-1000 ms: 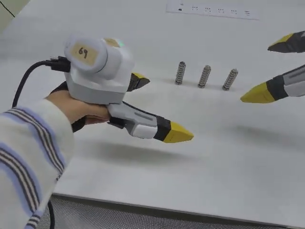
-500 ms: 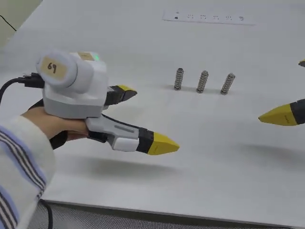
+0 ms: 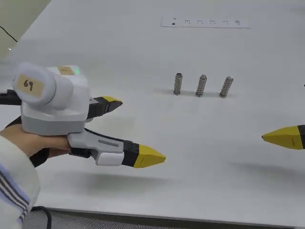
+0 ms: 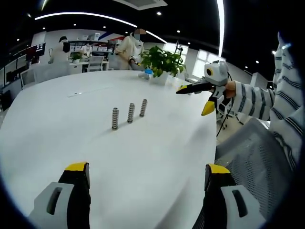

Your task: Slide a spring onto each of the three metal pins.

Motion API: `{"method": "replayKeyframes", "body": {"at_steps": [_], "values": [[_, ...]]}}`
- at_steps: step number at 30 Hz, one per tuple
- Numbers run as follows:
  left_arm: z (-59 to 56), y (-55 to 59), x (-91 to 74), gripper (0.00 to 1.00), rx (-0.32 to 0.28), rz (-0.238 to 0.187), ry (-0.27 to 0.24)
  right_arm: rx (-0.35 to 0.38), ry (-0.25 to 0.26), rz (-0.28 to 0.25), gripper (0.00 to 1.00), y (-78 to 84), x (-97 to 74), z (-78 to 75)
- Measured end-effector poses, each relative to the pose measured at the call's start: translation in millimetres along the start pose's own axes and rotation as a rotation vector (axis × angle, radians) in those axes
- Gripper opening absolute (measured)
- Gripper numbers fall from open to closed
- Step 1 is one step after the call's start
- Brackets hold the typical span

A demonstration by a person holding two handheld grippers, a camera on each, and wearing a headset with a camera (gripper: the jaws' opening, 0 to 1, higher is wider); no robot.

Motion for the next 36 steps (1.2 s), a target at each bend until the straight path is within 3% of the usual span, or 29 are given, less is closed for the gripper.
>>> {"method": "replayKeyframes", "body": {"at_steps": [5, 12, 23, 29, 36], "values": [[-2.6, -0.1, -6.4, 0.98, -0.071, -0.049, 0.0, 0.017, 0.037, -0.04, 0.99, 2.2, -5.0, 6.6], [-9.3, 3.2, -10.3, 0.98, -0.065, -0.033, -0.017, 0.058, 0.069, -0.07, 0.99, 7.3, -11.5, 25.4], [-15.6, -2.4, -14.9, 0.98, -0.061, -0.039, -0.059, 0.119, 0.115, -0.105, 0.99, 11.8, -17.2, 56.6], [-19.7, -3.7, -19.1, 0.98, -0.063, -0.039, -0.086, 0.172, 0.138, -0.123, 0.99, 17.5, -20.0, 64.3], [-21.6, -8.9, -26.0, 0.98, -0.03, -0.038, -0.125, 0.171, 0.163, -0.126, 0.99, 17.6, -20.9, 66.6]]}}
Point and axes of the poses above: the centre of the closed fingertips' face, and the gripper's own axes: x roughly forward along the fingers, z roughly to its left, y roughly out of its underside, the point moved 8 cm from there along -x, roughly backward along the fingers, and after that the axes turned 7 degrees about -y, right-handed, at the moved point
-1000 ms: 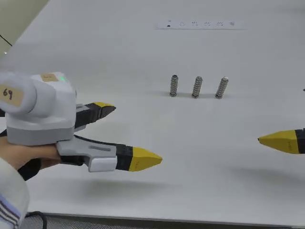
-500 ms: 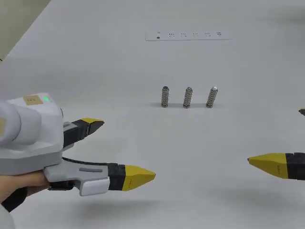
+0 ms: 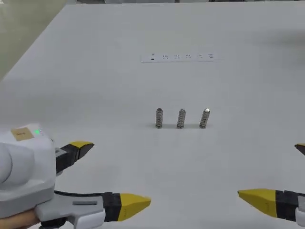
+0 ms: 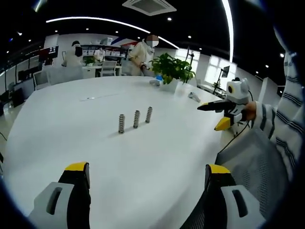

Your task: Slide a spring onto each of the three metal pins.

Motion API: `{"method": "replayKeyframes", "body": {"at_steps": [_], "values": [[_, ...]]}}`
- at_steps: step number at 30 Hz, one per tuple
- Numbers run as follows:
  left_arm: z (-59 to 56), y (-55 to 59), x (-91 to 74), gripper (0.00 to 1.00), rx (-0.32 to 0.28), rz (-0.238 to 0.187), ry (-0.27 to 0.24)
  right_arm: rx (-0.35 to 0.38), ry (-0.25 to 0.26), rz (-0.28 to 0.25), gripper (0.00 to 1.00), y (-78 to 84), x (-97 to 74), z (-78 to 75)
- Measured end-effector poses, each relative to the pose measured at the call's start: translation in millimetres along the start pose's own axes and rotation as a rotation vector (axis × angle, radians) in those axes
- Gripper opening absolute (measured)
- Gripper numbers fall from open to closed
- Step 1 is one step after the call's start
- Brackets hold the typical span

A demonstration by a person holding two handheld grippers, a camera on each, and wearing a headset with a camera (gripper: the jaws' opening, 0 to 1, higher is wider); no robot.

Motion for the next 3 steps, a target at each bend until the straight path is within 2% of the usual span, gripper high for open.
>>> {"method": "replayKeyframes", "body": {"at_steps": [3], "values": [[0.8, -1.8, -0.9, 0.98, 0.015, 0.001, -0.036, -0.002, 0.002, -0.003, 0.99, -2.1, 1.1, 1.9]]}}
Point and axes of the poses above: the centre of the closed fingertips' face, and the gripper's own axes: x roughly forward along the fingers, z roughly to its left, y roughly out of its underside, the point moved 8 cm from there along -x, roughly backward along the fingers, and after that the axes turned 7 degrees about -y, right-handed, at the moved point
